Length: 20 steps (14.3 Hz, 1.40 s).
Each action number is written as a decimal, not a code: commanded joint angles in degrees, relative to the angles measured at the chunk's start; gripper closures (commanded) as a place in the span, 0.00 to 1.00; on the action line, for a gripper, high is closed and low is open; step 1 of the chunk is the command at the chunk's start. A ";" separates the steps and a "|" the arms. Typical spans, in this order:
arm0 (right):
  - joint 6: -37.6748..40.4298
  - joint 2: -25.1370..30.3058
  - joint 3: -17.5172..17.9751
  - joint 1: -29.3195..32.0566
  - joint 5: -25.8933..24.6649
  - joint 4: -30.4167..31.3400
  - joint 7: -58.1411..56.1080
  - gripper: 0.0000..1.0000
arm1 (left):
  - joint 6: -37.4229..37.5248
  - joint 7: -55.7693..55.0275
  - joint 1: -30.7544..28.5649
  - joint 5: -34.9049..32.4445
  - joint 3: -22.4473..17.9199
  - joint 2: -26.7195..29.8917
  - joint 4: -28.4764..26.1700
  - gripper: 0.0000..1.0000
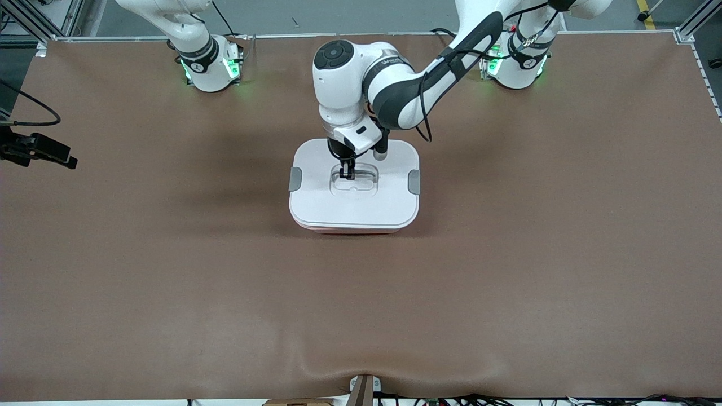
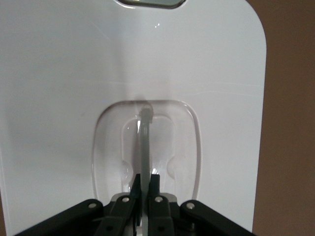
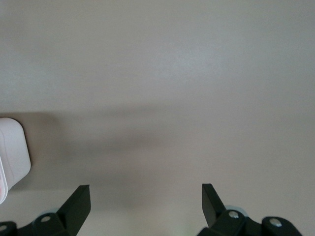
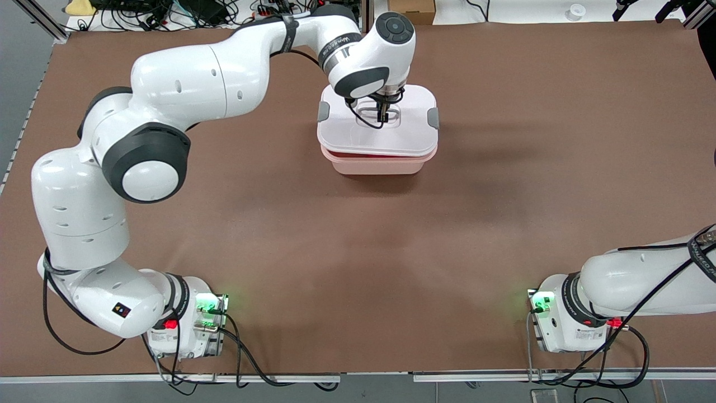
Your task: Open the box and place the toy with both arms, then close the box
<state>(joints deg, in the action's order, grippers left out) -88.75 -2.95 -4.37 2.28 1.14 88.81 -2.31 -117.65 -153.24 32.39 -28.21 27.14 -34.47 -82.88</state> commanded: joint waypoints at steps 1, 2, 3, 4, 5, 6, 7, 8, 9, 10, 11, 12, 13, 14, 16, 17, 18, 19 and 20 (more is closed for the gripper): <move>0.16 0.67 -0.02 -1.13 -2.54 -1.27 -1.55 0.00 | -1.35 -2.49 0.83 -2.72 -0.51 -0.60 0.70 1.00; 0.16 0.75 -0.02 -1.22 -2.37 -1.27 -1.21 0.00 | -1.62 -3.11 0.83 -3.51 -0.51 -0.68 0.62 1.00; 0.16 0.67 -0.11 -1.05 -2.37 -1.27 -1.73 0.00 | -1.62 -3.11 0.83 -3.87 -0.51 -0.95 0.62 1.00; 0.24 0.66 -0.20 -0.52 -1.50 -0.92 -1.47 0.00 | -1.62 -3.20 0.83 -3.96 -0.51 -1.30 0.62 1.00; 0.85 0.58 -0.28 -0.17 -0.45 -0.74 -1.47 0.00 | -1.62 -3.38 0.92 -4.14 -0.51 -1.30 0.62 1.00; 1.12 0.58 -0.37 -0.08 0.17 -0.74 -1.56 0.00 | -1.62 -3.47 0.92 -4.23 -0.51 -1.30 0.53 1.00; 0.86 0.66 -0.37 -0.25 -0.69 -0.74 -1.99 0.00 | -1.62 -3.55 0.92 -4.23 -0.42 -1.30 0.53 1.00; 0.42 0.58 -0.37 -0.08 -0.70 -0.92 -2.60 0.00 | -1.62 -3.55 0.92 -4.31 -0.51 -1.30 0.44 1.00; 0.25 0.49 -0.37 0.01 -0.79 -1.01 -2.87 0.00 | -1.62 -3.55 0.92 -4.31 -0.51 -1.30 0.35 1.00; 0.07 0.31 -0.46 -0.16 -1.14 -1.09 -2.87 0.00 | -1.62 -3.55 0.92 -4.31 -0.51 -1.39 0.35 1.00; -0.02 0.31 -0.37 -0.34 -2.18 -1.18 -2.87 0.00 | -1.62 -3.55 0.92 -4.31 -0.51 -1.39 0.27 1.00; -0.11 0.31 -0.29 -0.60 -3.41 -1.27 -3.05 0.00 | -1.62 -3.55 0.83 -4.31 -0.51 -1.39 0.18 1.00; -0.37 0.40 -0.20 -0.34 -3.34 -1.36 -3.83 0.00 | -1.62 -3.55 0.83 -4.31 -0.42 -1.48 0.09 1.00; -0.63 0.40 -0.20 -0.25 -2.82 -1.88 -4.80 0.00 | -1.62 -3.55 0.83 -4.31 -0.42 -1.65 0.09 1.00; -0.90 0.05 -0.28 -0.08 -0.28 -2.32 -5.07 0.00 | -1.62 -3.55 0.92 -4.31 -0.42 -1.83 0.00 1.00; -0.81 -0.13 -0.28 -0.08 0.00 -2.32 -4.98 0.00 | -1.53 -3.55 0.92 -4.31 -0.42 -1.83 -0.09 1.00; -0.72 -0.13 -0.28 0.01 0.00 -2.32 -4.90 0.00 | -1.53 -3.55 0.92 -4.23 -0.42 -1.83 -0.17 1.00; -0.90 -0.21 -0.28 0.01 0.09 -2.32 -4.72 0.00 | -1.53 -3.55 0.83 -4.23 -0.42 -1.83 -0.18 1.00; -1.16 -0.39 -0.28 0.10 0.44 -2.41 -4.63 0.00 | -1.53 -3.64 0.83 -4.23 -0.42 -1.83 -0.35 1.00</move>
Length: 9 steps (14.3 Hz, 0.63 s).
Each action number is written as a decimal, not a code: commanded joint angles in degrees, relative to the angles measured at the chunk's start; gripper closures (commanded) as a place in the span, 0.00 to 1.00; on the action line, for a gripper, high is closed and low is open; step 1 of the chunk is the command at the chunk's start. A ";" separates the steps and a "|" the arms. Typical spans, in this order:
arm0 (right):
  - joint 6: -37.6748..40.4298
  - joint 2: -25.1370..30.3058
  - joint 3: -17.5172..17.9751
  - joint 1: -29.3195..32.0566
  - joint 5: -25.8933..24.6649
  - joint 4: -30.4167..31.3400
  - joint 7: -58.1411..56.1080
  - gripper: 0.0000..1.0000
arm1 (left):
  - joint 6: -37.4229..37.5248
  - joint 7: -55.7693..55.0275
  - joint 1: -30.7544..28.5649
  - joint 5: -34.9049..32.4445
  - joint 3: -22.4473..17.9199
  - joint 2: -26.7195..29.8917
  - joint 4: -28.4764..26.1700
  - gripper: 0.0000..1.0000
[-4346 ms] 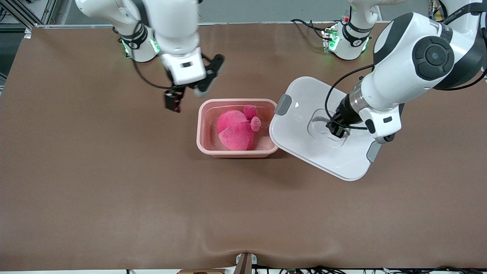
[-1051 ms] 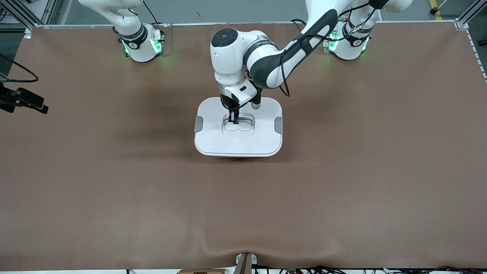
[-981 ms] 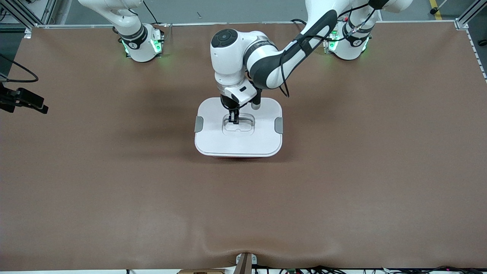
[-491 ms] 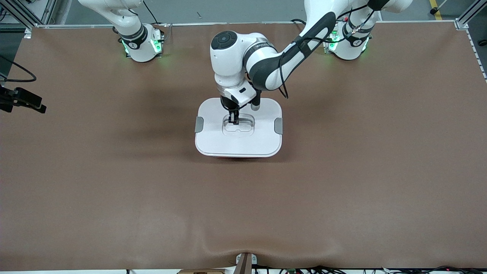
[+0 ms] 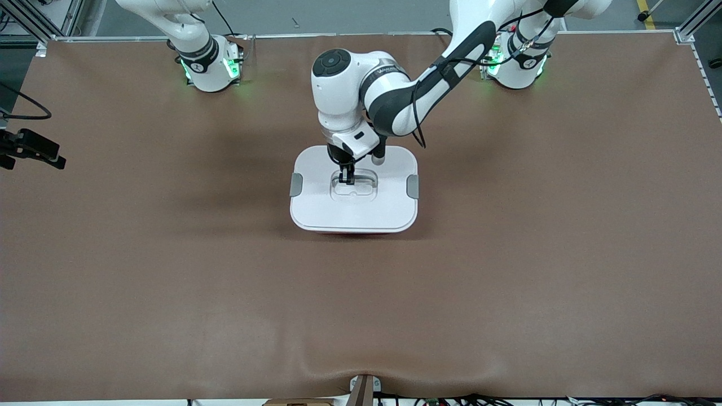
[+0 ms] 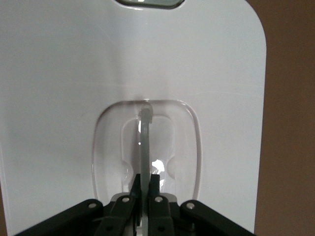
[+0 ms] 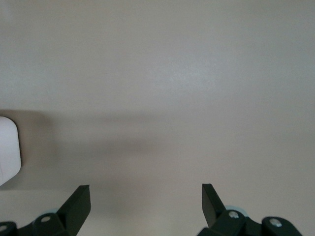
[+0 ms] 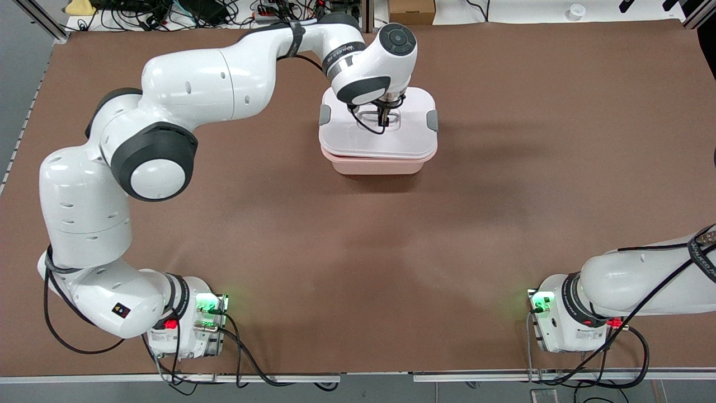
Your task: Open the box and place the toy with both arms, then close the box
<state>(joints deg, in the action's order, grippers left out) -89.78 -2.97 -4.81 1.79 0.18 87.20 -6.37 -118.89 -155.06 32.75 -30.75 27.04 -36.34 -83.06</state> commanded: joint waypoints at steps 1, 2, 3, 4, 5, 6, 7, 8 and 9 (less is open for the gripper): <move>-0.13 -0.46 0.06 0.58 1.75 -0.72 -0.58 0.00 | -0.12 -1.82 0.47 -1.69 -0.32 0.13 -0.44 1.00; -0.05 -0.55 0.06 0.67 1.84 -0.72 -0.58 0.00 | -0.03 -1.91 0.47 -1.69 -0.32 0.13 -0.61 1.00; -0.05 -0.55 0.06 0.58 1.84 -0.72 -0.49 0.00 | -0.03 -2.69 0.47 -1.77 -0.32 0.13 -0.79 1.00; -0.22 -0.55 0.06 0.49 1.84 -0.72 -0.40 0.00 | 0.06 -2.79 0.47 -1.77 -0.32 0.05 -0.88 1.00; -0.22 -0.55 0.06 0.23 1.93 -0.80 -0.40 0.00 | 0.15 -2.79 0.47 -1.77 -0.32 0.13 -0.96 1.00; -0.40 -0.55 0.15 0.23 2.02 -0.80 -0.40 0.00 | 0.15 -2.79 0.47 -1.77 -0.32 0.13 -1.49 1.00; -0.40 -0.55 0.06 0.49 2.80 -0.80 -0.40 0.00 | 0.15 -2.79 0.47 -1.77 -0.32 0.13 -1.58 1.00; -0.40 -0.55 0.06 0.93 3.94 -0.80 -0.49 0.00 | 0.15 -2.79 0.56 -1.77 -0.32 0.13 -1.49 1.00; -0.31 -0.55 0.06 1.36 4.65 -0.80 -0.58 0.00 | 0.15 -2.79 0.82 -1.69 -0.32 0.13 -1.23 1.00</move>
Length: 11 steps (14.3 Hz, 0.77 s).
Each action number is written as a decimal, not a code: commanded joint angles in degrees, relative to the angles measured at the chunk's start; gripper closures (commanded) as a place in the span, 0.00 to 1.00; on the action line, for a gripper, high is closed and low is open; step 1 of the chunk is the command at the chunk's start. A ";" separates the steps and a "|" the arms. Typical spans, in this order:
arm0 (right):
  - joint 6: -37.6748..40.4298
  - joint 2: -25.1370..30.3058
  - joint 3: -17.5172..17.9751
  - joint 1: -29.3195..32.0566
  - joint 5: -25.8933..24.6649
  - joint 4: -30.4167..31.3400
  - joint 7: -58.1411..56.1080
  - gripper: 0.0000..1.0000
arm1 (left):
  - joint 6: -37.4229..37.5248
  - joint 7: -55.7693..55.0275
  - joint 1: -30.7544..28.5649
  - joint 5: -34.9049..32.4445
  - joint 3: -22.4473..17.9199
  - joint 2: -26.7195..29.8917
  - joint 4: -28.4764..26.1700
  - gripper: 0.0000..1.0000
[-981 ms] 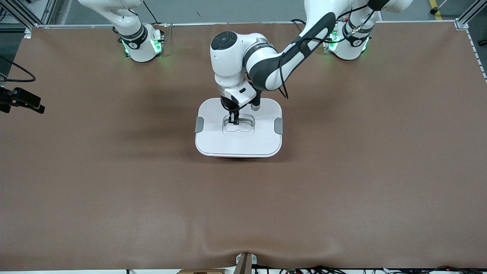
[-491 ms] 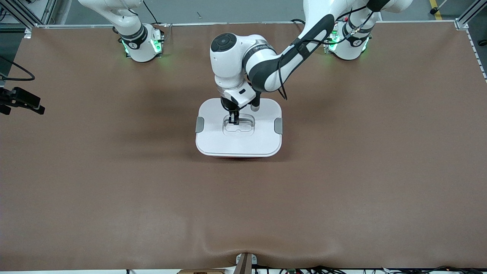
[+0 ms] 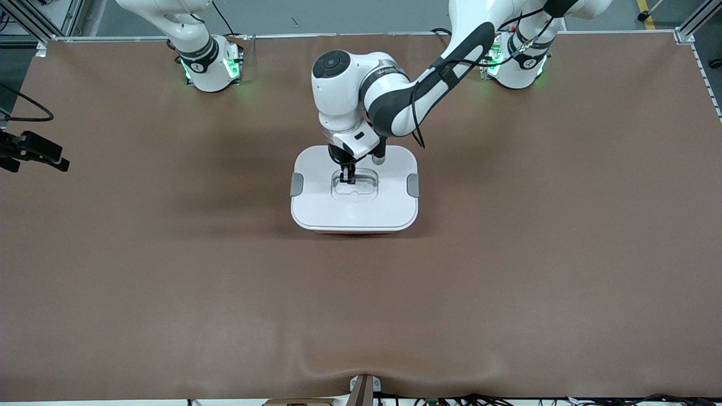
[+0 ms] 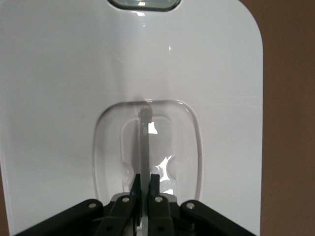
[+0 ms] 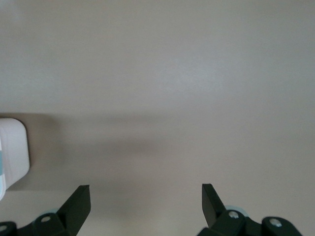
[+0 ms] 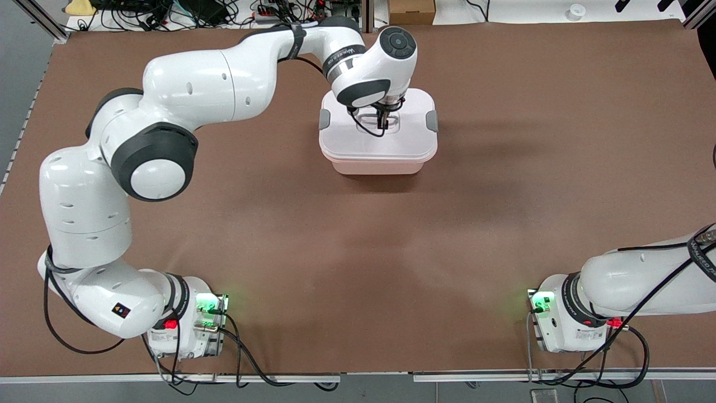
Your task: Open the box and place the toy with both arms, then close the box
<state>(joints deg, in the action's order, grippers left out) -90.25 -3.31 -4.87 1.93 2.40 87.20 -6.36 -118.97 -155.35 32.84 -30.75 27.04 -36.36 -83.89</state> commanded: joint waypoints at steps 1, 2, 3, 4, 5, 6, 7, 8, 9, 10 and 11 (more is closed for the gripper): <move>0.08 -0.21 0.12 1.23 2.60 -0.89 -0.49 0.00 | 0.23 -2.50 0.91 -1.69 -0.32 0.15 -0.40 1.00; 0.08 -0.21 0.12 1.23 2.87 -1.07 -0.49 0.00 | 0.23 -2.50 0.99 -1.77 -0.32 0.06 -0.31 1.00; 0.08 -0.21 0.12 1.23 2.96 -1.42 -0.40 0.00 | 0.23 -2.42 1.08 -1.77 -0.32 0.06 -0.31 1.00; 0.16 -0.21 0.12 1.14 2.96 -1.59 -0.40 0.00 | 0.23 -2.42 1.08 -1.77 -0.32 0.06 -0.40 1.00; 0.34 -0.21 0.12 1.14 2.87 -1.60 -0.40 0.00 | 0.23 -2.42 1.00 -1.77 -0.32 0.06 -0.49 1.00; 0.34 -0.21 0.12 1.23 2.78 -1.60 -0.40 0.00 | 0.23 -2.42 0.99 -1.77 -0.32 -0.03 -0.66 1.00; 0.08 -0.12 0.12 1.23 2.61 -1.68 -0.40 0.00 | 0.23 -2.42 0.99 -1.77 -0.32 -0.12 -0.75 1.00; -0.01 -0.12 0.12 1.14 2.17 -1.77 -0.40 0.00 | 0.23 -2.42 0.82 -1.77 -0.32 -0.29 -0.84 1.00; -0.10 -0.12 0.12 1.23 2.17 -1.77 -0.40 0.00 | 0.23 -2.33 0.56 -1.86 -0.41 -0.29 -0.93 1.00; -0.53 -0.21 0.12 1.40 2.17 -1.77 -0.40 0.00 | 0.23 -2.33 0.38 -1.86 -0.41 -0.38 -1.01 1.00; -0.97 -0.21 0.12 1.32 2.25 -1.77 -0.40 0.00 | 0.23 -2.41 0.47 -1.86 -0.41 -0.73 -1.10 1.00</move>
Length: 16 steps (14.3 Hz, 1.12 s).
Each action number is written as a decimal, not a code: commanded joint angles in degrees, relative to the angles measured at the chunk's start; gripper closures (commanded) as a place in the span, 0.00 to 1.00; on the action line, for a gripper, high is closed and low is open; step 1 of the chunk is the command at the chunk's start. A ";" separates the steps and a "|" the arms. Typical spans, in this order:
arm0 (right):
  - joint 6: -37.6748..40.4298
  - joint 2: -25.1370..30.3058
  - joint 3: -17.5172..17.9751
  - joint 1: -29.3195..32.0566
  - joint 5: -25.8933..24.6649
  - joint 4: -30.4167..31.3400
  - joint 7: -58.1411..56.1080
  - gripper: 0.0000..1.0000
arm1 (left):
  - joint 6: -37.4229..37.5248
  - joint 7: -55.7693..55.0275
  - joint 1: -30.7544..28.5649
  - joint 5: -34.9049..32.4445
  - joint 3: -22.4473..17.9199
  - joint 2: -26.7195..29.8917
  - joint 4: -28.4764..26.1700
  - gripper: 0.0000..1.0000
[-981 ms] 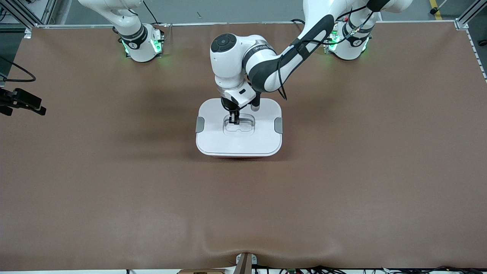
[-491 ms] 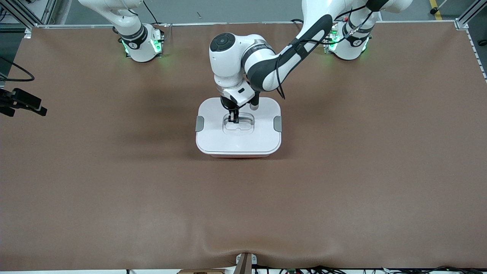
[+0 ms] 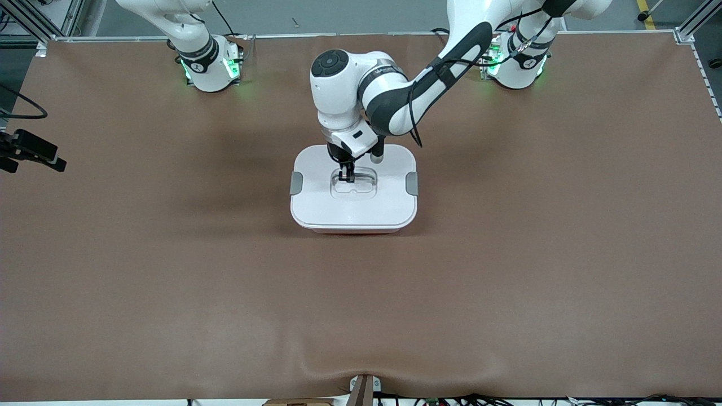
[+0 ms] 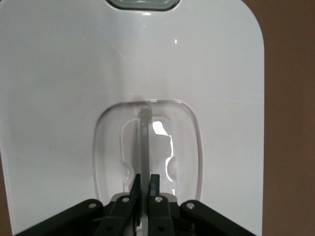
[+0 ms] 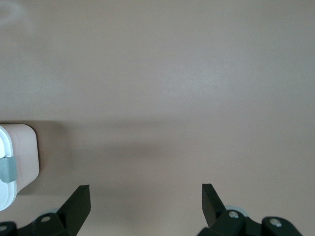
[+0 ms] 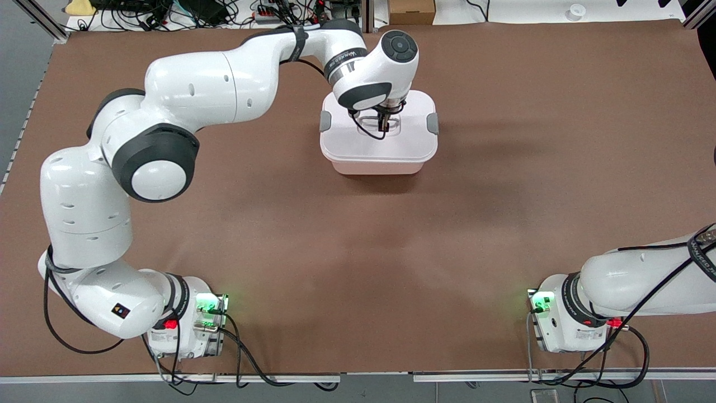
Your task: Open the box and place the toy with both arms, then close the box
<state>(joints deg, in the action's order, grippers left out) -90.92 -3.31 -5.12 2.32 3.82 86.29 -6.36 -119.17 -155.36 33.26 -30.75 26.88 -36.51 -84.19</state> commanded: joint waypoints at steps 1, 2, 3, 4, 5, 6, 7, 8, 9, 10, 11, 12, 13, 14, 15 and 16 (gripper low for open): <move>-0.49 -0.21 0.37 0.76 0.75 -0.86 -0.40 0.00 | 0.43 -2.32 0.05 -1.86 -0.25 -0.67 -0.80 1.00; -0.49 -0.12 0.37 0.84 0.57 -0.86 -0.49 0.00 | 0.43 -2.32 0.05 -1.86 -0.17 -0.67 -0.80 1.00; -0.49 -0.12 0.37 0.49 0.31 -0.86 -0.49 0.00 | 0.43 -2.41 -0.03 -1.86 -0.16 -0.67 -0.80 1.00; -0.40 -0.12 0.46 0.06 -0.21 -0.95 -0.49 0.00 | 0.43 -2.41 -0.03 -1.77 -0.16 -0.67 -0.80 1.00; -0.40 -0.12 0.63 -0.04 -0.31 -0.86 -0.40 0.00 | 0.43 -2.41 -0.12 -1.77 -0.16 -0.58 -0.71 1.00; -0.49 -0.12 0.63 0.05 -0.13 -0.86 -0.40 0.00 | 0.43 -2.41 -0.30 -1.86 -0.16 -0.49 -0.71 1.00; -0.49 -0.12 0.63 0.05 -0.13 -0.95 -0.40 0.00 | 0.43 -2.23 -0.21 -1.86 -0.25 -0.58 -0.80 1.00; -0.49 -0.12 0.63 0.22 -0.22 -0.86 -0.40 0.00 | 0.43 -2.06 -0.21 -1.86 -0.25 -0.75 -0.89 1.00; -0.66 -0.12 0.63 0.23 -0.22 -0.86 -0.40 0.00 | 0.43 -1.97 -0.30 -1.86 -0.25 -1.02 -0.97 1.00; -0.66 -0.12 0.63 0.23 -0.22 -0.86 -0.40 0.00 | 0.43 -1.97 -0.21 -1.86 -0.25 -1.02 -0.98 1.00; -0.66 -0.12 0.55 0.23 -0.22 -0.86 -0.40 0.00 | 0.43 -1.97 -0.21 -1.86 -0.25 -1.02 -0.98 1.00; -0.58 -0.12 0.55 0.14 -0.22 -0.86 -0.40 0.00 | 0.43 -1.97 -0.21 -1.86 -0.25 -1.11 -0.98 1.00; -0.66 -0.12 0.55 0.14 -0.22 -0.86 -0.40 0.00 | 0.43 -1.79 -0.21 -1.86 -0.25 -1.11 -0.98 1.00; -0.66 -0.12 0.55 0.14 -0.31 -0.86 -0.40 0.00 | 0.43 -1.71 -0.21 -1.86 -0.25 -1.11 -0.89 0.94; -0.66 -0.12 0.55 0.14 -0.31 -0.95 -0.40 0.00 | 0.43 -1.44 -0.21 -1.77 -0.25 -0.93 -0.45 0.79; -0.66 -0.12 0.63 0.23 -0.31 -0.86 -0.40 0.00 | 0.43 -1.27 -0.21 -1.77 -0.25 -0.67 -0.19 0.35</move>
<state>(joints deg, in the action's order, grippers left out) -91.73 -3.31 -4.77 2.16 3.73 86.16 -6.37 -119.03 -155.31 33.18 -30.75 26.75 -36.81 -84.28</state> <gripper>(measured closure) 0.000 0.881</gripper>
